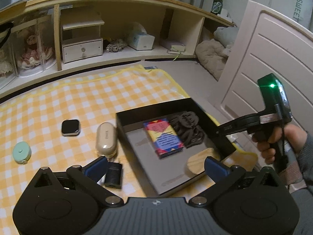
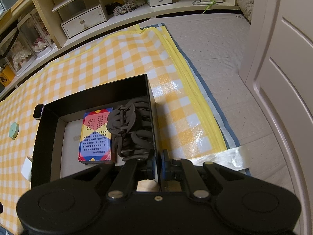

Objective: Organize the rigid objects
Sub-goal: 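Move the left tool to the black charger and grasp it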

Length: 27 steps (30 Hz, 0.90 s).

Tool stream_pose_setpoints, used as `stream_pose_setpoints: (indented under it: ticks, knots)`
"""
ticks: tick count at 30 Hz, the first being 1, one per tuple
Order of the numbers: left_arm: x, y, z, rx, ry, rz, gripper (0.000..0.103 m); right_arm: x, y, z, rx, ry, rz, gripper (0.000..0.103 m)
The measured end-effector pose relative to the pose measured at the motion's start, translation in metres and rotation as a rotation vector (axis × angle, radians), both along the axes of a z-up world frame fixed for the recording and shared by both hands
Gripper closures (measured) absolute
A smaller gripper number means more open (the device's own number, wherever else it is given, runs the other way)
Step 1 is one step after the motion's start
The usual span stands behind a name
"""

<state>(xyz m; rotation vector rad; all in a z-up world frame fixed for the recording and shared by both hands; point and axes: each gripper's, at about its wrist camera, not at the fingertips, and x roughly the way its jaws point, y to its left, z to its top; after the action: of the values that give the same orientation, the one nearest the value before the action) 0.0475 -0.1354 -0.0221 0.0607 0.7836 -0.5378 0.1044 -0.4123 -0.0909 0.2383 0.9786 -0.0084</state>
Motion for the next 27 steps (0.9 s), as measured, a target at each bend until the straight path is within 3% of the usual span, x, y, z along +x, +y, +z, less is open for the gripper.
stream_pose_setpoints:
  ticks: [5,10,13,27]
  knots:
    - [0.007,0.019,-0.011,0.027,0.048,-0.001,0.006,0.000,0.000,0.000,-0.003,-0.001,0.001,0.097]
    - [0.019,0.028,-0.032,0.060,0.102,0.021,0.036,0.001,0.000,-0.001,-0.003,-0.001,0.002,0.097]
    - [0.026,0.029,-0.041,0.066,0.099,0.020,0.045,0.001,0.000,-0.001,-0.003,-0.001,0.002,0.097]
    - [0.069,0.006,-0.080,0.186,0.070,-0.035,0.058,0.000,0.001,-0.001,-0.004,-0.002,0.001,0.097]
